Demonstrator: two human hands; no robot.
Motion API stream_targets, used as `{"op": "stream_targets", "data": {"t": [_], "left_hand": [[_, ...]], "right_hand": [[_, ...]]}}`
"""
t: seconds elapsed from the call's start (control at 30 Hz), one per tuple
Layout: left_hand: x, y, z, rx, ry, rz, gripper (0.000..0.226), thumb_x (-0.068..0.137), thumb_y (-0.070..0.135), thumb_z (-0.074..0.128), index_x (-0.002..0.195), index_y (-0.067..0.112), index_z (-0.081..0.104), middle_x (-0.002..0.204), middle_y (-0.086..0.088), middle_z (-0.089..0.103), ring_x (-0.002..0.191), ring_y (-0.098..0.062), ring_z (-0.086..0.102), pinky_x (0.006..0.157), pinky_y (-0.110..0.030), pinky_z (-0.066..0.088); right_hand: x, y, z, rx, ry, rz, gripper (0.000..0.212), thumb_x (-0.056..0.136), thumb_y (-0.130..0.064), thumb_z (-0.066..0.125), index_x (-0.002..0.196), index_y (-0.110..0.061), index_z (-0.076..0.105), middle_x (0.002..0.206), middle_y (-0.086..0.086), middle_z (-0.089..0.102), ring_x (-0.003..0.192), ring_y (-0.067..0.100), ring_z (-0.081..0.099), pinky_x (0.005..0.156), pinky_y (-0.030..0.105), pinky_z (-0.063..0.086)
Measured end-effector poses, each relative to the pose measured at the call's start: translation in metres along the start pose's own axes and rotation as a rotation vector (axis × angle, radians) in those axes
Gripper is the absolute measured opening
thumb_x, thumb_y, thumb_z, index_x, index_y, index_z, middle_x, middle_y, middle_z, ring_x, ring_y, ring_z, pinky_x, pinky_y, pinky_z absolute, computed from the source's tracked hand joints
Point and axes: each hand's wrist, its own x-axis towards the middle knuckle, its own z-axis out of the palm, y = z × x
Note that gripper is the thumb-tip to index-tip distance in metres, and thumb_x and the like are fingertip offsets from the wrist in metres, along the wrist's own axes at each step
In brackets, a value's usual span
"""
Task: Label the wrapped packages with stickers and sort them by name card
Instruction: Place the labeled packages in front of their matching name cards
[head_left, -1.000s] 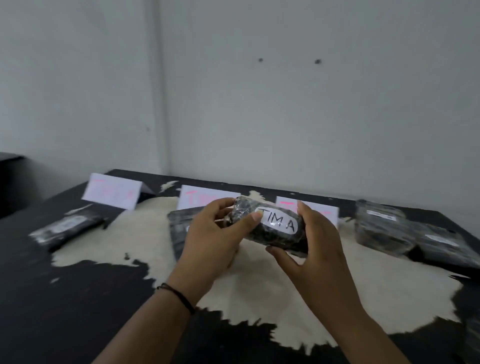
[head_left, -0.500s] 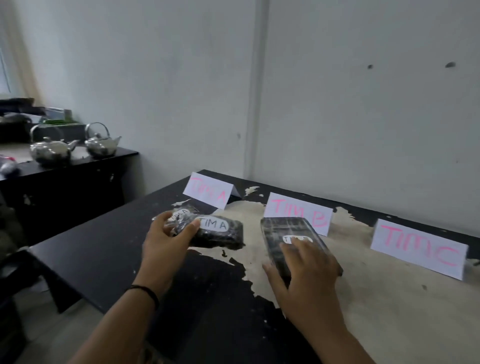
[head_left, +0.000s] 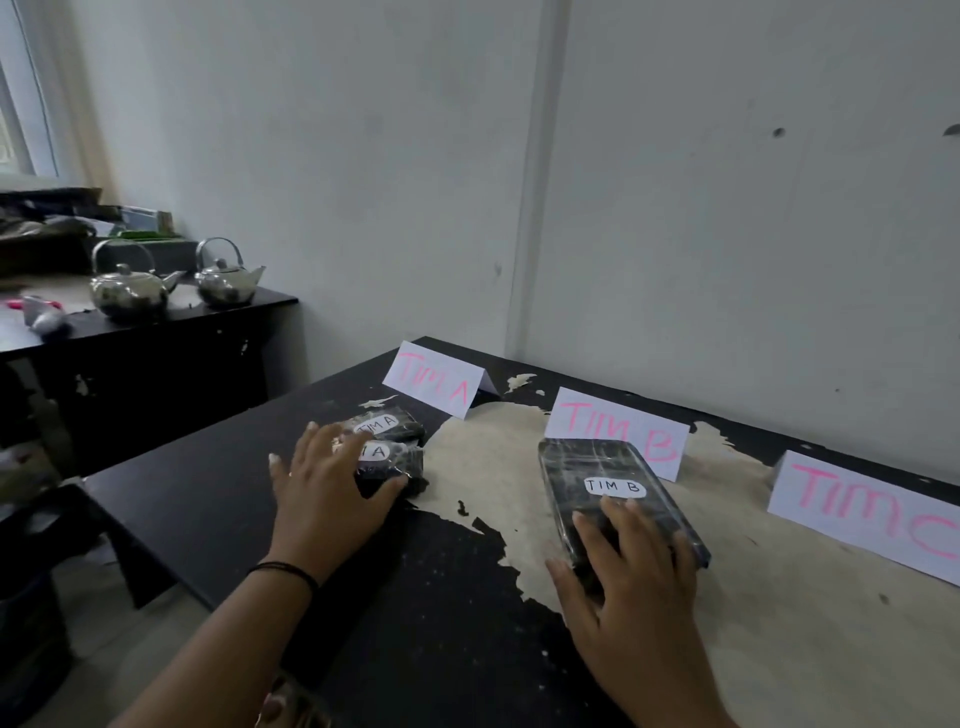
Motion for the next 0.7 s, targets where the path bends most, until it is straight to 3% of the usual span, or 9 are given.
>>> {"op": "stream_targets", "data": {"t": [0.1, 0.2, 0.3, 0.4, 0.53, 0.6, 0.7], "left_hand": [[0.001, 0.001, 0.003, 0.094, 0.018, 0.055, 0.043, 0.079, 0.045, 0.068, 0.116, 0.025, 0.063, 0.130, -0.005, 0.052, 0.132, -0.027, 0.036, 0.111, -0.061, 0.010], [0.010, -0.002, 0.002, 0.121, 0.010, 0.006, 0.039, 0.083, 0.036, 0.066, 0.119, 0.023, 0.062, 0.129, -0.007, 0.052, 0.128, -0.028, 0.039, 0.112, -0.060, 0.011], [0.015, -0.002, 0.003, 0.112, 0.021, -0.008, 0.048, 0.084, 0.023, 0.065, 0.130, 0.018, 0.052, 0.140, -0.012, 0.041, 0.139, -0.030, 0.025, 0.114, -0.056, 0.001], [0.014, 0.011, 0.002, 0.074, 0.068, 0.099, 0.061, 0.083, 0.015, 0.067, 0.139, 0.014, 0.042, 0.149, -0.016, 0.029, 0.145, -0.030, 0.009, 0.115, -0.046, -0.007], [0.005, 0.057, -0.008, -0.115, 0.089, 0.243, 0.053, 0.082, 0.018, 0.068, 0.131, 0.009, 0.049, 0.144, -0.015, 0.038, 0.143, -0.031, 0.017, 0.116, -0.044, 0.003], [-0.004, 0.090, -0.012, -0.223, 0.077, 0.289, 0.049, 0.083, 0.021, 0.067, 0.128, 0.009, 0.052, 0.140, -0.013, 0.043, 0.139, -0.031, 0.027, 0.114, -0.042, 0.013], [-0.025, 0.141, -0.017, -0.388, 0.044, 0.352, 0.044, 0.084, 0.024, 0.065, 0.125, 0.014, 0.055, 0.137, -0.005, 0.044, 0.130, -0.024, 0.039, 0.104, -0.037, 0.034]], "right_hand": [[0.000, 0.001, -0.001, 0.000, 0.016, 0.007, 0.070, 0.092, -0.062, 0.015, 0.107, -0.020, 0.070, 0.121, 0.008, 0.061, 0.121, 0.021, 0.041, 0.105, 0.046, 0.019], [-0.001, 0.004, -0.001, -0.003, 0.033, 0.013, 0.060, 0.090, -0.059, 0.026, 0.106, -0.020, 0.070, 0.120, 0.008, 0.062, 0.121, 0.021, 0.040, 0.105, 0.045, 0.018], [-0.001, 0.005, -0.002, 0.003, 0.011, 0.040, 0.067, 0.091, -0.063, 0.018, 0.108, -0.022, 0.069, 0.122, 0.007, 0.061, 0.122, 0.020, 0.041, 0.106, 0.044, 0.017], [-0.001, 0.004, -0.005, 0.044, 0.010, 0.053, 0.068, 0.089, -0.067, 0.018, 0.110, -0.024, 0.066, 0.124, 0.003, 0.059, 0.123, 0.021, 0.045, 0.106, 0.045, 0.017], [0.006, 0.011, -0.024, 0.070, 0.040, 0.162, 0.069, 0.080, -0.072, 0.026, 0.121, -0.025, 0.058, 0.132, 0.002, 0.051, 0.129, 0.021, 0.041, 0.110, 0.051, 0.016], [0.010, 0.023, -0.041, 0.072, -0.018, 0.230, 0.078, 0.074, -0.074, 0.017, 0.131, -0.029, 0.047, 0.140, -0.003, 0.040, 0.135, 0.015, 0.028, 0.113, 0.048, 0.010], [0.008, 0.050, -0.063, 0.074, -0.065, 0.280, 0.087, 0.068, -0.075, 0.006, 0.136, -0.032, 0.040, 0.145, -0.007, 0.032, 0.137, 0.011, 0.021, 0.115, 0.043, 0.012]]}}
